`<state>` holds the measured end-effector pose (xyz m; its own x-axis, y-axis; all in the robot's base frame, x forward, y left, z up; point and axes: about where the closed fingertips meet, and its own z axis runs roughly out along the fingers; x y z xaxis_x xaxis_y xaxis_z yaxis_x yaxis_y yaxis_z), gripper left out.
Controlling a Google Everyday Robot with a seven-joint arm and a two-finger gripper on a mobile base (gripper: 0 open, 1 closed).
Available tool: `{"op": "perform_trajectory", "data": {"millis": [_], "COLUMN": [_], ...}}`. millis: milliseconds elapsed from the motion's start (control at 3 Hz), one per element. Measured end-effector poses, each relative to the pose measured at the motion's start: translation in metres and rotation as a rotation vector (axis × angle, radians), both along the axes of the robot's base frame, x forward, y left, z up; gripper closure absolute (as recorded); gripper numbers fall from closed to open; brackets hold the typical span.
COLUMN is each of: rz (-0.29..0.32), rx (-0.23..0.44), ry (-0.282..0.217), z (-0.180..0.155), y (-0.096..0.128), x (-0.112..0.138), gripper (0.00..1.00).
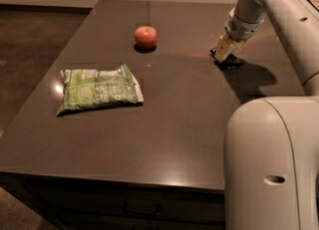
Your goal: Move rxbar chocolate near green jalapeno chip bag
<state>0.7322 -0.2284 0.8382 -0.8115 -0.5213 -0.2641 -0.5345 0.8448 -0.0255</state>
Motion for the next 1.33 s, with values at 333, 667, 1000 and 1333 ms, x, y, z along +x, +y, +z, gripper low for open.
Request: {"op": "perform_trajectory", "data": {"millis": [333,667,1000,1333], "rz": [0.060,0.155,0.298,0.455], "rx": [0.010,0.022,0.041,0.076], "ry": [-0.002,0.009,0.011,0.022], "z": [0.007,0.012,0.022,0.025], "y": [0.018,0.049,0.094,0.140], "x": [-0.002,-0.011,-0.033,-0.072], "gripper": [1.00,1.00,1.00,1.00]}}
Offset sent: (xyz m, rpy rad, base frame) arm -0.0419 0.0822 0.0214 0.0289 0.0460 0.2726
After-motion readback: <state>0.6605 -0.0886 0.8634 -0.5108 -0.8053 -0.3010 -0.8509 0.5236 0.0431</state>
